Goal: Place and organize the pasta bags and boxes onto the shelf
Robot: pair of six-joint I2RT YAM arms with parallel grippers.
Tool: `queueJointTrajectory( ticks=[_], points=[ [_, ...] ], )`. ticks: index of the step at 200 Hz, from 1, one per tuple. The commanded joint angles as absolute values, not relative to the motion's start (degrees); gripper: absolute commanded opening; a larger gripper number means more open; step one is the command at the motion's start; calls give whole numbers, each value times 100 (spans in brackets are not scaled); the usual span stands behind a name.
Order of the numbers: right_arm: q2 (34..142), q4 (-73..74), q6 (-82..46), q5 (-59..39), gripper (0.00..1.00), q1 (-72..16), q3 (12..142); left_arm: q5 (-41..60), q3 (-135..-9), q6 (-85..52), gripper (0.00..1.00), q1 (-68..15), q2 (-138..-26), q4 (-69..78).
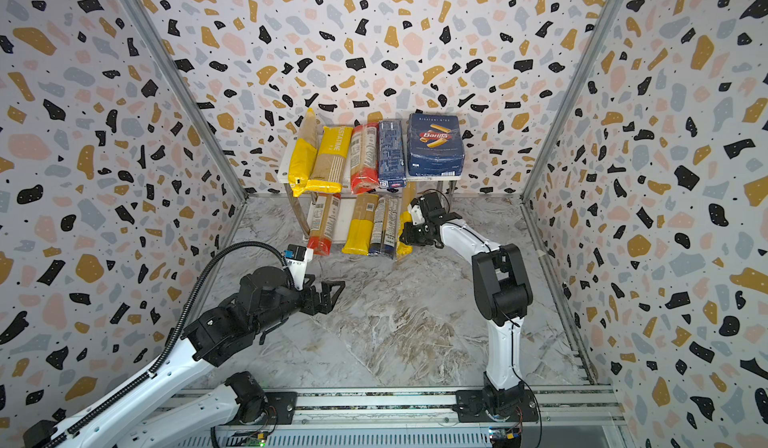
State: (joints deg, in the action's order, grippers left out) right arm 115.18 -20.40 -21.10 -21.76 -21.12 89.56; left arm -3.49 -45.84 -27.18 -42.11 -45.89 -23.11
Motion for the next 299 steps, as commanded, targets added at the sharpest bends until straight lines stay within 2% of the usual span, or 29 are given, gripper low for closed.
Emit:
queueJointTrajectory(
  ticks=[1, 30, 63, 105, 150, 211, 263, 299],
  points=[
    [11275, -1623, -1924, -2015, 14, -2002, 9422, -299, -4698, -2589, 100, -4181, -4579, -2180],
    [11209, -1599, -1976, -2006, 33, -1956, 9354, -258, -4778, -2591, 100, -4184, -4598, -2230],
    [11238, -1565, -1996, -2011, 42, -1934, 9282, -290, -4834, -2623, 100, -4188, -4599, -2250],
    [11133, -1580, -2049, -2022, 44, -1932, 9175, -279, -4807, -2698, 100, -4179, -4550, -2265],
    [10689, -1550, -2025, -1733, 64, -1934, 8557, -541, -4790, -2693, 100, -4182, -4503, -2470],
    [9899, -1533, -2030, -1661, 67, -1946, 7682, -697, -4811, -2747, 100, -4184, -4336, -2626],
    [8788, -1530, -2208, -1496, 67, -2030, 6592, -1115, -4785, -2751, 100, -4183, -4204, -2873],
    [7601, -1598, -2258, -1502, 67, -2192, 5787, -2324, -4539, -2767, 100, -4184, -4040, -3019]
  ],
)
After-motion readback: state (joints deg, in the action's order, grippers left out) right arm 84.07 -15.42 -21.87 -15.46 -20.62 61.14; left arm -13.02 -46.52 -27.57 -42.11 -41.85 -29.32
